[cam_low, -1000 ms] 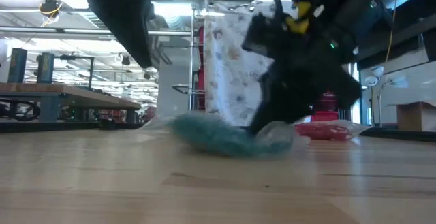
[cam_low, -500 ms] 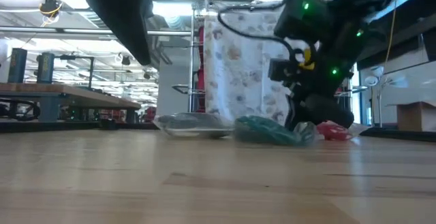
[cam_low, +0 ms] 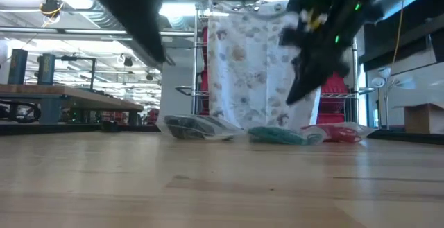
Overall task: Sort rubber bands
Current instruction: Close the transparent zip lock bag, then return to Home Position
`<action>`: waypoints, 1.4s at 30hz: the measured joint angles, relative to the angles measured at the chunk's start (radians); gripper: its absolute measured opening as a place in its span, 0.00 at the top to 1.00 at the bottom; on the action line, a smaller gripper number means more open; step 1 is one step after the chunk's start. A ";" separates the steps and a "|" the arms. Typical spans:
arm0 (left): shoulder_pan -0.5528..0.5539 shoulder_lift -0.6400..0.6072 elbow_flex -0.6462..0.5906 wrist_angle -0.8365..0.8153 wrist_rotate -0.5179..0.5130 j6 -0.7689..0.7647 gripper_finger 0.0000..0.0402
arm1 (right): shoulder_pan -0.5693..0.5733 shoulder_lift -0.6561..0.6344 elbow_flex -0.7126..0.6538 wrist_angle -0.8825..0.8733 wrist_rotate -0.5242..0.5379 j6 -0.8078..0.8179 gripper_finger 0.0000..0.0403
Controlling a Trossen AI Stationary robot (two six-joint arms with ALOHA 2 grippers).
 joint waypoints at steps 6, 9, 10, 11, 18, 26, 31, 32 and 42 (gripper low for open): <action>0.048 -0.001 0.000 0.217 0.053 0.231 1.00 | 0.068 -0.133 0.001 0.040 -0.115 0.093 0.96; 0.132 -0.018 0.000 0.317 0.150 0.379 1.00 | 0.068 -0.163 0.001 0.107 -0.129 0.089 0.96; 0.158 -0.030 -0.001 0.325 0.165 0.419 1.00 | 0.067 -0.175 0.002 0.109 -0.131 0.083 0.96; 0.184 -0.048 -0.010 0.337 0.171 0.448 1.00 | 0.059 -0.187 0.001 0.098 -0.131 0.073 0.96; 0.351 -0.326 -0.286 0.562 0.267 0.520 1.00 | -0.009 -0.390 -0.139 0.119 -0.222 0.071 0.96; 0.448 -0.672 -0.646 0.848 0.223 0.550 1.00 | -0.072 -0.692 -0.308 0.245 -0.224 0.124 0.96; 0.469 -0.798 -0.735 0.835 0.144 0.526 1.00 | -0.070 -0.777 -0.318 0.218 -0.197 0.149 0.96; 0.470 -0.813 -0.755 0.841 0.145 0.511 1.00 | -0.070 -0.785 -0.318 0.218 -0.203 0.153 0.96; 0.487 -0.960 -1.039 1.099 0.155 0.448 1.00 | -0.070 -0.938 -0.436 0.229 -0.245 0.194 0.96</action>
